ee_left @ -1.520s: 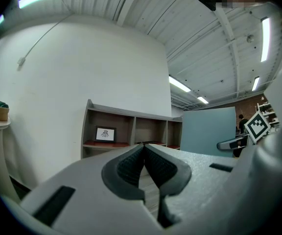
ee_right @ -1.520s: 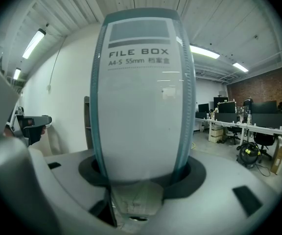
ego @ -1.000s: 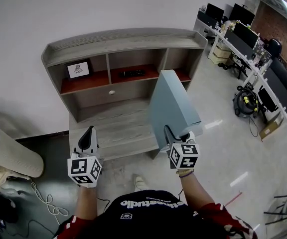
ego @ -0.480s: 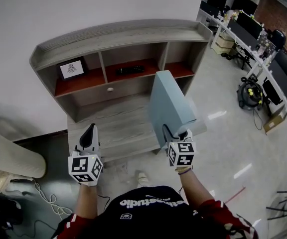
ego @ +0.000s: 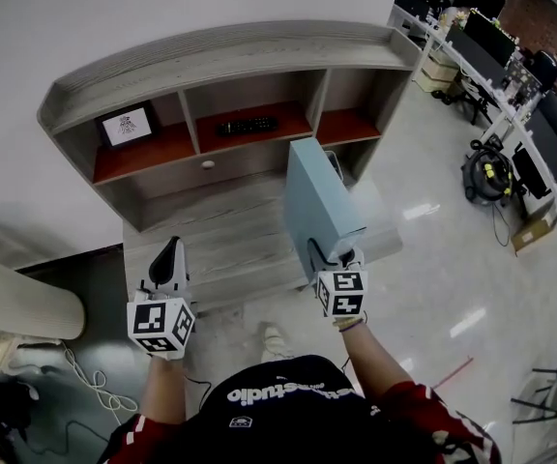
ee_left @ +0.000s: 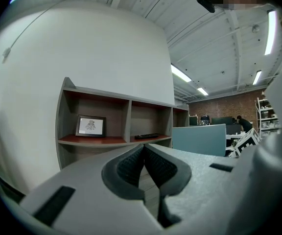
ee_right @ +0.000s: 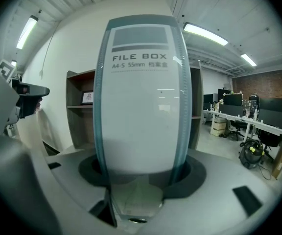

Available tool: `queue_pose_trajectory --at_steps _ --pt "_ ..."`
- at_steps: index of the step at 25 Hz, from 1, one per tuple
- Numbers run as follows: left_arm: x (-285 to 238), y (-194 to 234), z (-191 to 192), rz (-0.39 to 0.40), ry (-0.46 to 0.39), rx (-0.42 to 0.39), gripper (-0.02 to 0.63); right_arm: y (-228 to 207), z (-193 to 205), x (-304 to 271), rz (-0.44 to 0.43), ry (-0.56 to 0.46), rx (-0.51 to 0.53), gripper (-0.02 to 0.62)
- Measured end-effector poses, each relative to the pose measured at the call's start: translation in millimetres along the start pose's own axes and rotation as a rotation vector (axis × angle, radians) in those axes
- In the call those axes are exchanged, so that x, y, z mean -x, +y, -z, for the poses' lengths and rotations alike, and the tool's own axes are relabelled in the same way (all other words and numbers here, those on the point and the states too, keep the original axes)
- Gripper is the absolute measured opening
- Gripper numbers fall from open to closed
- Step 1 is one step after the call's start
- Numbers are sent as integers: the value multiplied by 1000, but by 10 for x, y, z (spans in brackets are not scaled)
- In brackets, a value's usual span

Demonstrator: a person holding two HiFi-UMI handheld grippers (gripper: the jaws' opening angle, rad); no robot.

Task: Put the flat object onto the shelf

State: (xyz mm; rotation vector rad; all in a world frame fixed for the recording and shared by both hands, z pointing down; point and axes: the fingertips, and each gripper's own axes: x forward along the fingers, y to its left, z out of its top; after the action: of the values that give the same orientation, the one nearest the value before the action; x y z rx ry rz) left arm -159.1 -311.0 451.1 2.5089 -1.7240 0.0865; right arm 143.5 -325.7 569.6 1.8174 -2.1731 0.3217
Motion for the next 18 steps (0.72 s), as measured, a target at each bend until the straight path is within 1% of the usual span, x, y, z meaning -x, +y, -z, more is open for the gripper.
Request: queue_pose_trajectory --at_steps 9,13,18 --pt "-162 109 52 -22 18 -5 6 -8 214 -352 -10 43 9 274" --pt "-216 177 57 -37 22 -4 6 -4 282 -504 -15 63 -4 273" --pt "-276 246 126 -50 42 -1 6 6 332 -668 -15 79 7 274"
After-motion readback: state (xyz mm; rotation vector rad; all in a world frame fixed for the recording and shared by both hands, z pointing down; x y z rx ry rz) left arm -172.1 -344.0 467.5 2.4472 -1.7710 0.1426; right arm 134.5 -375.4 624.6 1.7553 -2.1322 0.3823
